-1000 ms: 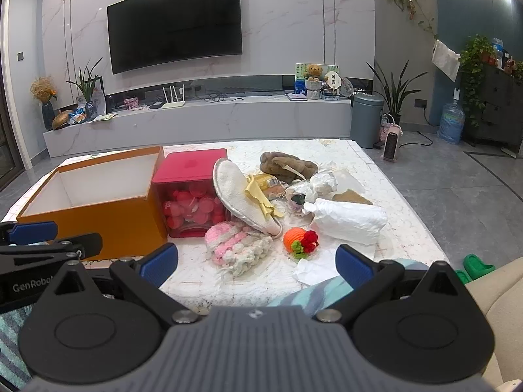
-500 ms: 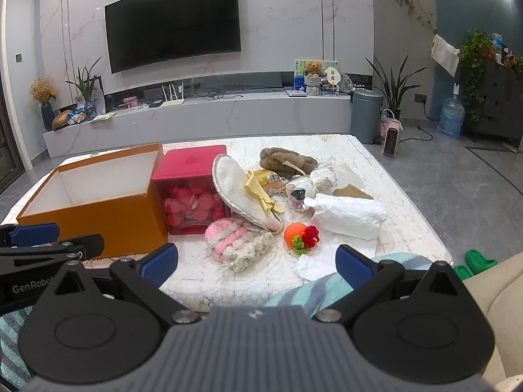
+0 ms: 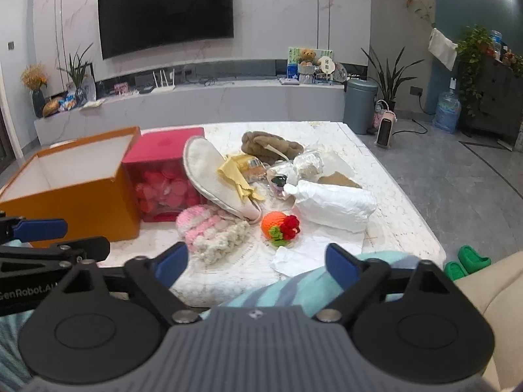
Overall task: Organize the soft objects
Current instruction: 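Grasp the pink knitted toy with the left tool while the right tool grasps the orange crocheted ball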
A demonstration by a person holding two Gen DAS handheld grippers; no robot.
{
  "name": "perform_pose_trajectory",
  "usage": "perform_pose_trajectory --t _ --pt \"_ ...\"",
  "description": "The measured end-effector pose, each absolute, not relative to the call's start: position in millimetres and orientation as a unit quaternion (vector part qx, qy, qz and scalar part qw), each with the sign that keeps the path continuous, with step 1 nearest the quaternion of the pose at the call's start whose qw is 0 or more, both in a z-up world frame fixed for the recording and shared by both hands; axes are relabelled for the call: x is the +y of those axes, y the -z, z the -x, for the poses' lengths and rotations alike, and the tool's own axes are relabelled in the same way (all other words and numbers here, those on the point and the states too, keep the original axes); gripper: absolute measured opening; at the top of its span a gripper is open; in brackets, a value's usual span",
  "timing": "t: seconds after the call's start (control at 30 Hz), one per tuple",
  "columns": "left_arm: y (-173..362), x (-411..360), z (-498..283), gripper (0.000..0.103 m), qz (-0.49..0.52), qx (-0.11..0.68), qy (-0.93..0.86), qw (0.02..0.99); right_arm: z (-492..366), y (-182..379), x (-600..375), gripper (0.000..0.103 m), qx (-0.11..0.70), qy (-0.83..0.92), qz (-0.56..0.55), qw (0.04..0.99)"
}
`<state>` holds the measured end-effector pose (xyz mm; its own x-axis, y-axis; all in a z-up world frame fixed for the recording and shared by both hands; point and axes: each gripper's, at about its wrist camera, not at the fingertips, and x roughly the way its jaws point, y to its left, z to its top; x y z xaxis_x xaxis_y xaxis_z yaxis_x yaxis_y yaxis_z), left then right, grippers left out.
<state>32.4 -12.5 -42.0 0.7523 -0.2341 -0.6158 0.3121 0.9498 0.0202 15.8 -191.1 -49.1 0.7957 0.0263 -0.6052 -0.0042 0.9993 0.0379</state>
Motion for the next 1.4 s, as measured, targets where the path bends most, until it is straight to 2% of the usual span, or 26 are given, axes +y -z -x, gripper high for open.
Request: perform_pose_trajectory --t 0.27,0.37,0.87,1.1,1.23,1.27,1.33,1.4 --pt "59 -26 -77 0.072 -0.061 0.34 0.171 0.922 -59 70 -207 0.077 0.355 -0.024 -0.018 0.935" --pt "65 -28 -97 0.075 -0.051 0.35 0.163 0.921 -79 77 -211 0.077 0.377 -0.029 -0.017 0.926" --pt "107 -35 -176 0.076 0.013 0.431 0.167 0.887 -185 111 -213 0.077 0.457 -0.068 0.067 0.884" --pt "125 -27 -185 0.083 0.028 0.451 0.156 0.878 -208 132 -217 0.069 0.504 -0.066 0.034 0.861" --pt "127 -23 -184 0.083 0.029 0.448 0.16 0.879 -215 141 -211 0.062 0.523 -0.064 0.042 0.849" --pt "128 -24 -184 0.082 0.027 0.447 0.161 0.88 -215 142 -210 0.061 0.524 -0.063 0.044 0.848" --pt "128 -23 -182 0.072 0.031 0.445 0.168 0.879 -216 143 -211 0.059 0.525 -0.06 0.041 0.848" --pt "127 -23 -180 0.066 0.033 0.442 0.171 0.88 -217 144 -211 0.052 0.526 -0.058 0.038 0.848"
